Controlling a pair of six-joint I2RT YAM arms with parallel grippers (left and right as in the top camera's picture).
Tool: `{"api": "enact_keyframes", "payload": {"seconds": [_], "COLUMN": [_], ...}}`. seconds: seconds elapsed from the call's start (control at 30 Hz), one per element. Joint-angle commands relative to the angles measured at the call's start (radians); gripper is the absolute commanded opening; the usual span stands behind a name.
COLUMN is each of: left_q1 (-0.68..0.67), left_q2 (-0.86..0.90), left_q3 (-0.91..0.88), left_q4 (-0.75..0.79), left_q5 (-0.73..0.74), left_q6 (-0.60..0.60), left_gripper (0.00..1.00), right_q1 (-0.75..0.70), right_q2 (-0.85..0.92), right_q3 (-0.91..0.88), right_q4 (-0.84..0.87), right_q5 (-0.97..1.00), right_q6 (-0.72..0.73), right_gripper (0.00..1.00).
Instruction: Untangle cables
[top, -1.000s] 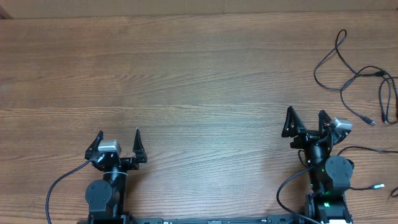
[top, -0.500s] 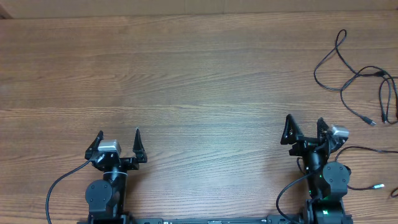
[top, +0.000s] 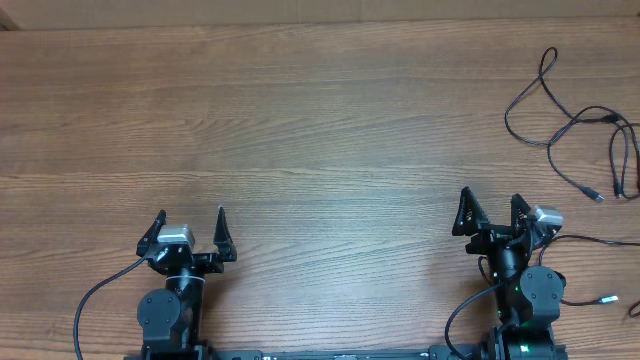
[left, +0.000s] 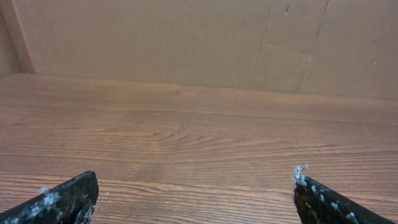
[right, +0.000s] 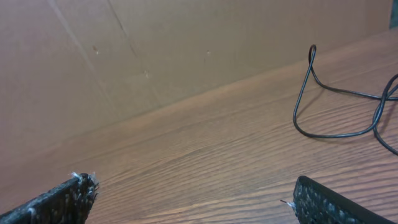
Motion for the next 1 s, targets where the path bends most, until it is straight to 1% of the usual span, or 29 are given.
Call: {"api": "enact_keyframes", "payload": {"seconds": [0.0,0.13,0.2,0.27,0.33,0.4,0.97], "left_q1": [0.008,0.008,0.008,0.008,0.008,0.008,0.008], "left_q2": [-0.009,-0.009,-0.009,-0.009,-0.009,-0.009,-0.009], "left_q3": [-0.004,-0.004,-0.004,-0.004,-0.004,-0.004,-0.004], "left_q4": [-0.001,-0.002,-0.002,-0.002,-0.001,-0.001,-0.001], "left_q5": [-0.010,-0.010,-0.010,-0.010,-0.010,-0.010,-0.010], "left_q6": [-0.011,-0.011,-0.011,-0.011,-0.011,-0.011,-0.011], "left_gripper": [0.99,1.00,1.00,1.00,1.00,1.00,0.99], "right_q1": [-0.002,-0.002,-0.001,-0.002,-0.002,-0.002,-0.002], "right_q2": [-0.028,-0.087,-0.139,-0.197,-0.247,-0.277,-0.277], "right_q3": [-0.010,-0.010,-0.010,-0.010,-0.010,-0.010,-0.010], "right_q4": [-0.011,-0.034,-0.056,-0.115,-0.187,-0.194,-0.200], "right_q5": [0.013,0.012,-0.008,-0.040,-0.040,-0.036,-0.040], "right_q6": [-0.002,-0.026,-0.096,-0.184,-0.213,-0.219,-0.214], "right_gripper": [1.00,1.00,1.00,1.00,1.00,1.00,1.00]}}
